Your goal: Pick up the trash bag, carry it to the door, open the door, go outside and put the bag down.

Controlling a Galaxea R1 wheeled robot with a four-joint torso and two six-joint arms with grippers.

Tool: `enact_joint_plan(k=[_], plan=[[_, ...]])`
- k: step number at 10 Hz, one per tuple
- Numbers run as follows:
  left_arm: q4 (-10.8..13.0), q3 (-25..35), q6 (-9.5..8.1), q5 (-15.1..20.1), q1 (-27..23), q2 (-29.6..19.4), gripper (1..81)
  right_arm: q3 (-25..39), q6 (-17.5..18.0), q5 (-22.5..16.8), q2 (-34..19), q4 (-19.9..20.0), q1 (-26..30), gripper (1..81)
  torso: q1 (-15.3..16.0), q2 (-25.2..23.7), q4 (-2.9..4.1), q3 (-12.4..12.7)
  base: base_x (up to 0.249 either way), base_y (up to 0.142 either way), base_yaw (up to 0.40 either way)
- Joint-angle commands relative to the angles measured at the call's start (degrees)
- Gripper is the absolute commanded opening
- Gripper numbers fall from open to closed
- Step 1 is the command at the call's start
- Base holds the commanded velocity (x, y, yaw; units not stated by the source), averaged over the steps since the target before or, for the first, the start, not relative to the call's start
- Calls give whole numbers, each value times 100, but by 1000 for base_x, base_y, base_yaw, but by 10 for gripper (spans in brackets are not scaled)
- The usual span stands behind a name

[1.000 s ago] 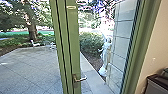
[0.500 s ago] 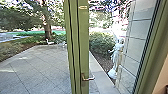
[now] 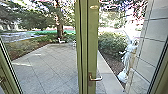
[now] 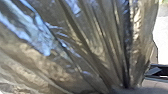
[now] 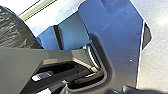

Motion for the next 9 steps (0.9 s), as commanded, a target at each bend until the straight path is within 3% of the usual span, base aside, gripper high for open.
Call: enact_joint_plan(k=[1, 9], plan=[[76, -4, 60, 318, -344, -25, 10, 45, -17, -353, 32, -74, 208, 811, 0, 0, 0, 0, 0, 0, 303], [103, -22, 52, 326, -344, -34, 10, 45, -17, -353, 76, -127, 235, 811, 0, -2, 0, 0, 0, 0, 301]])
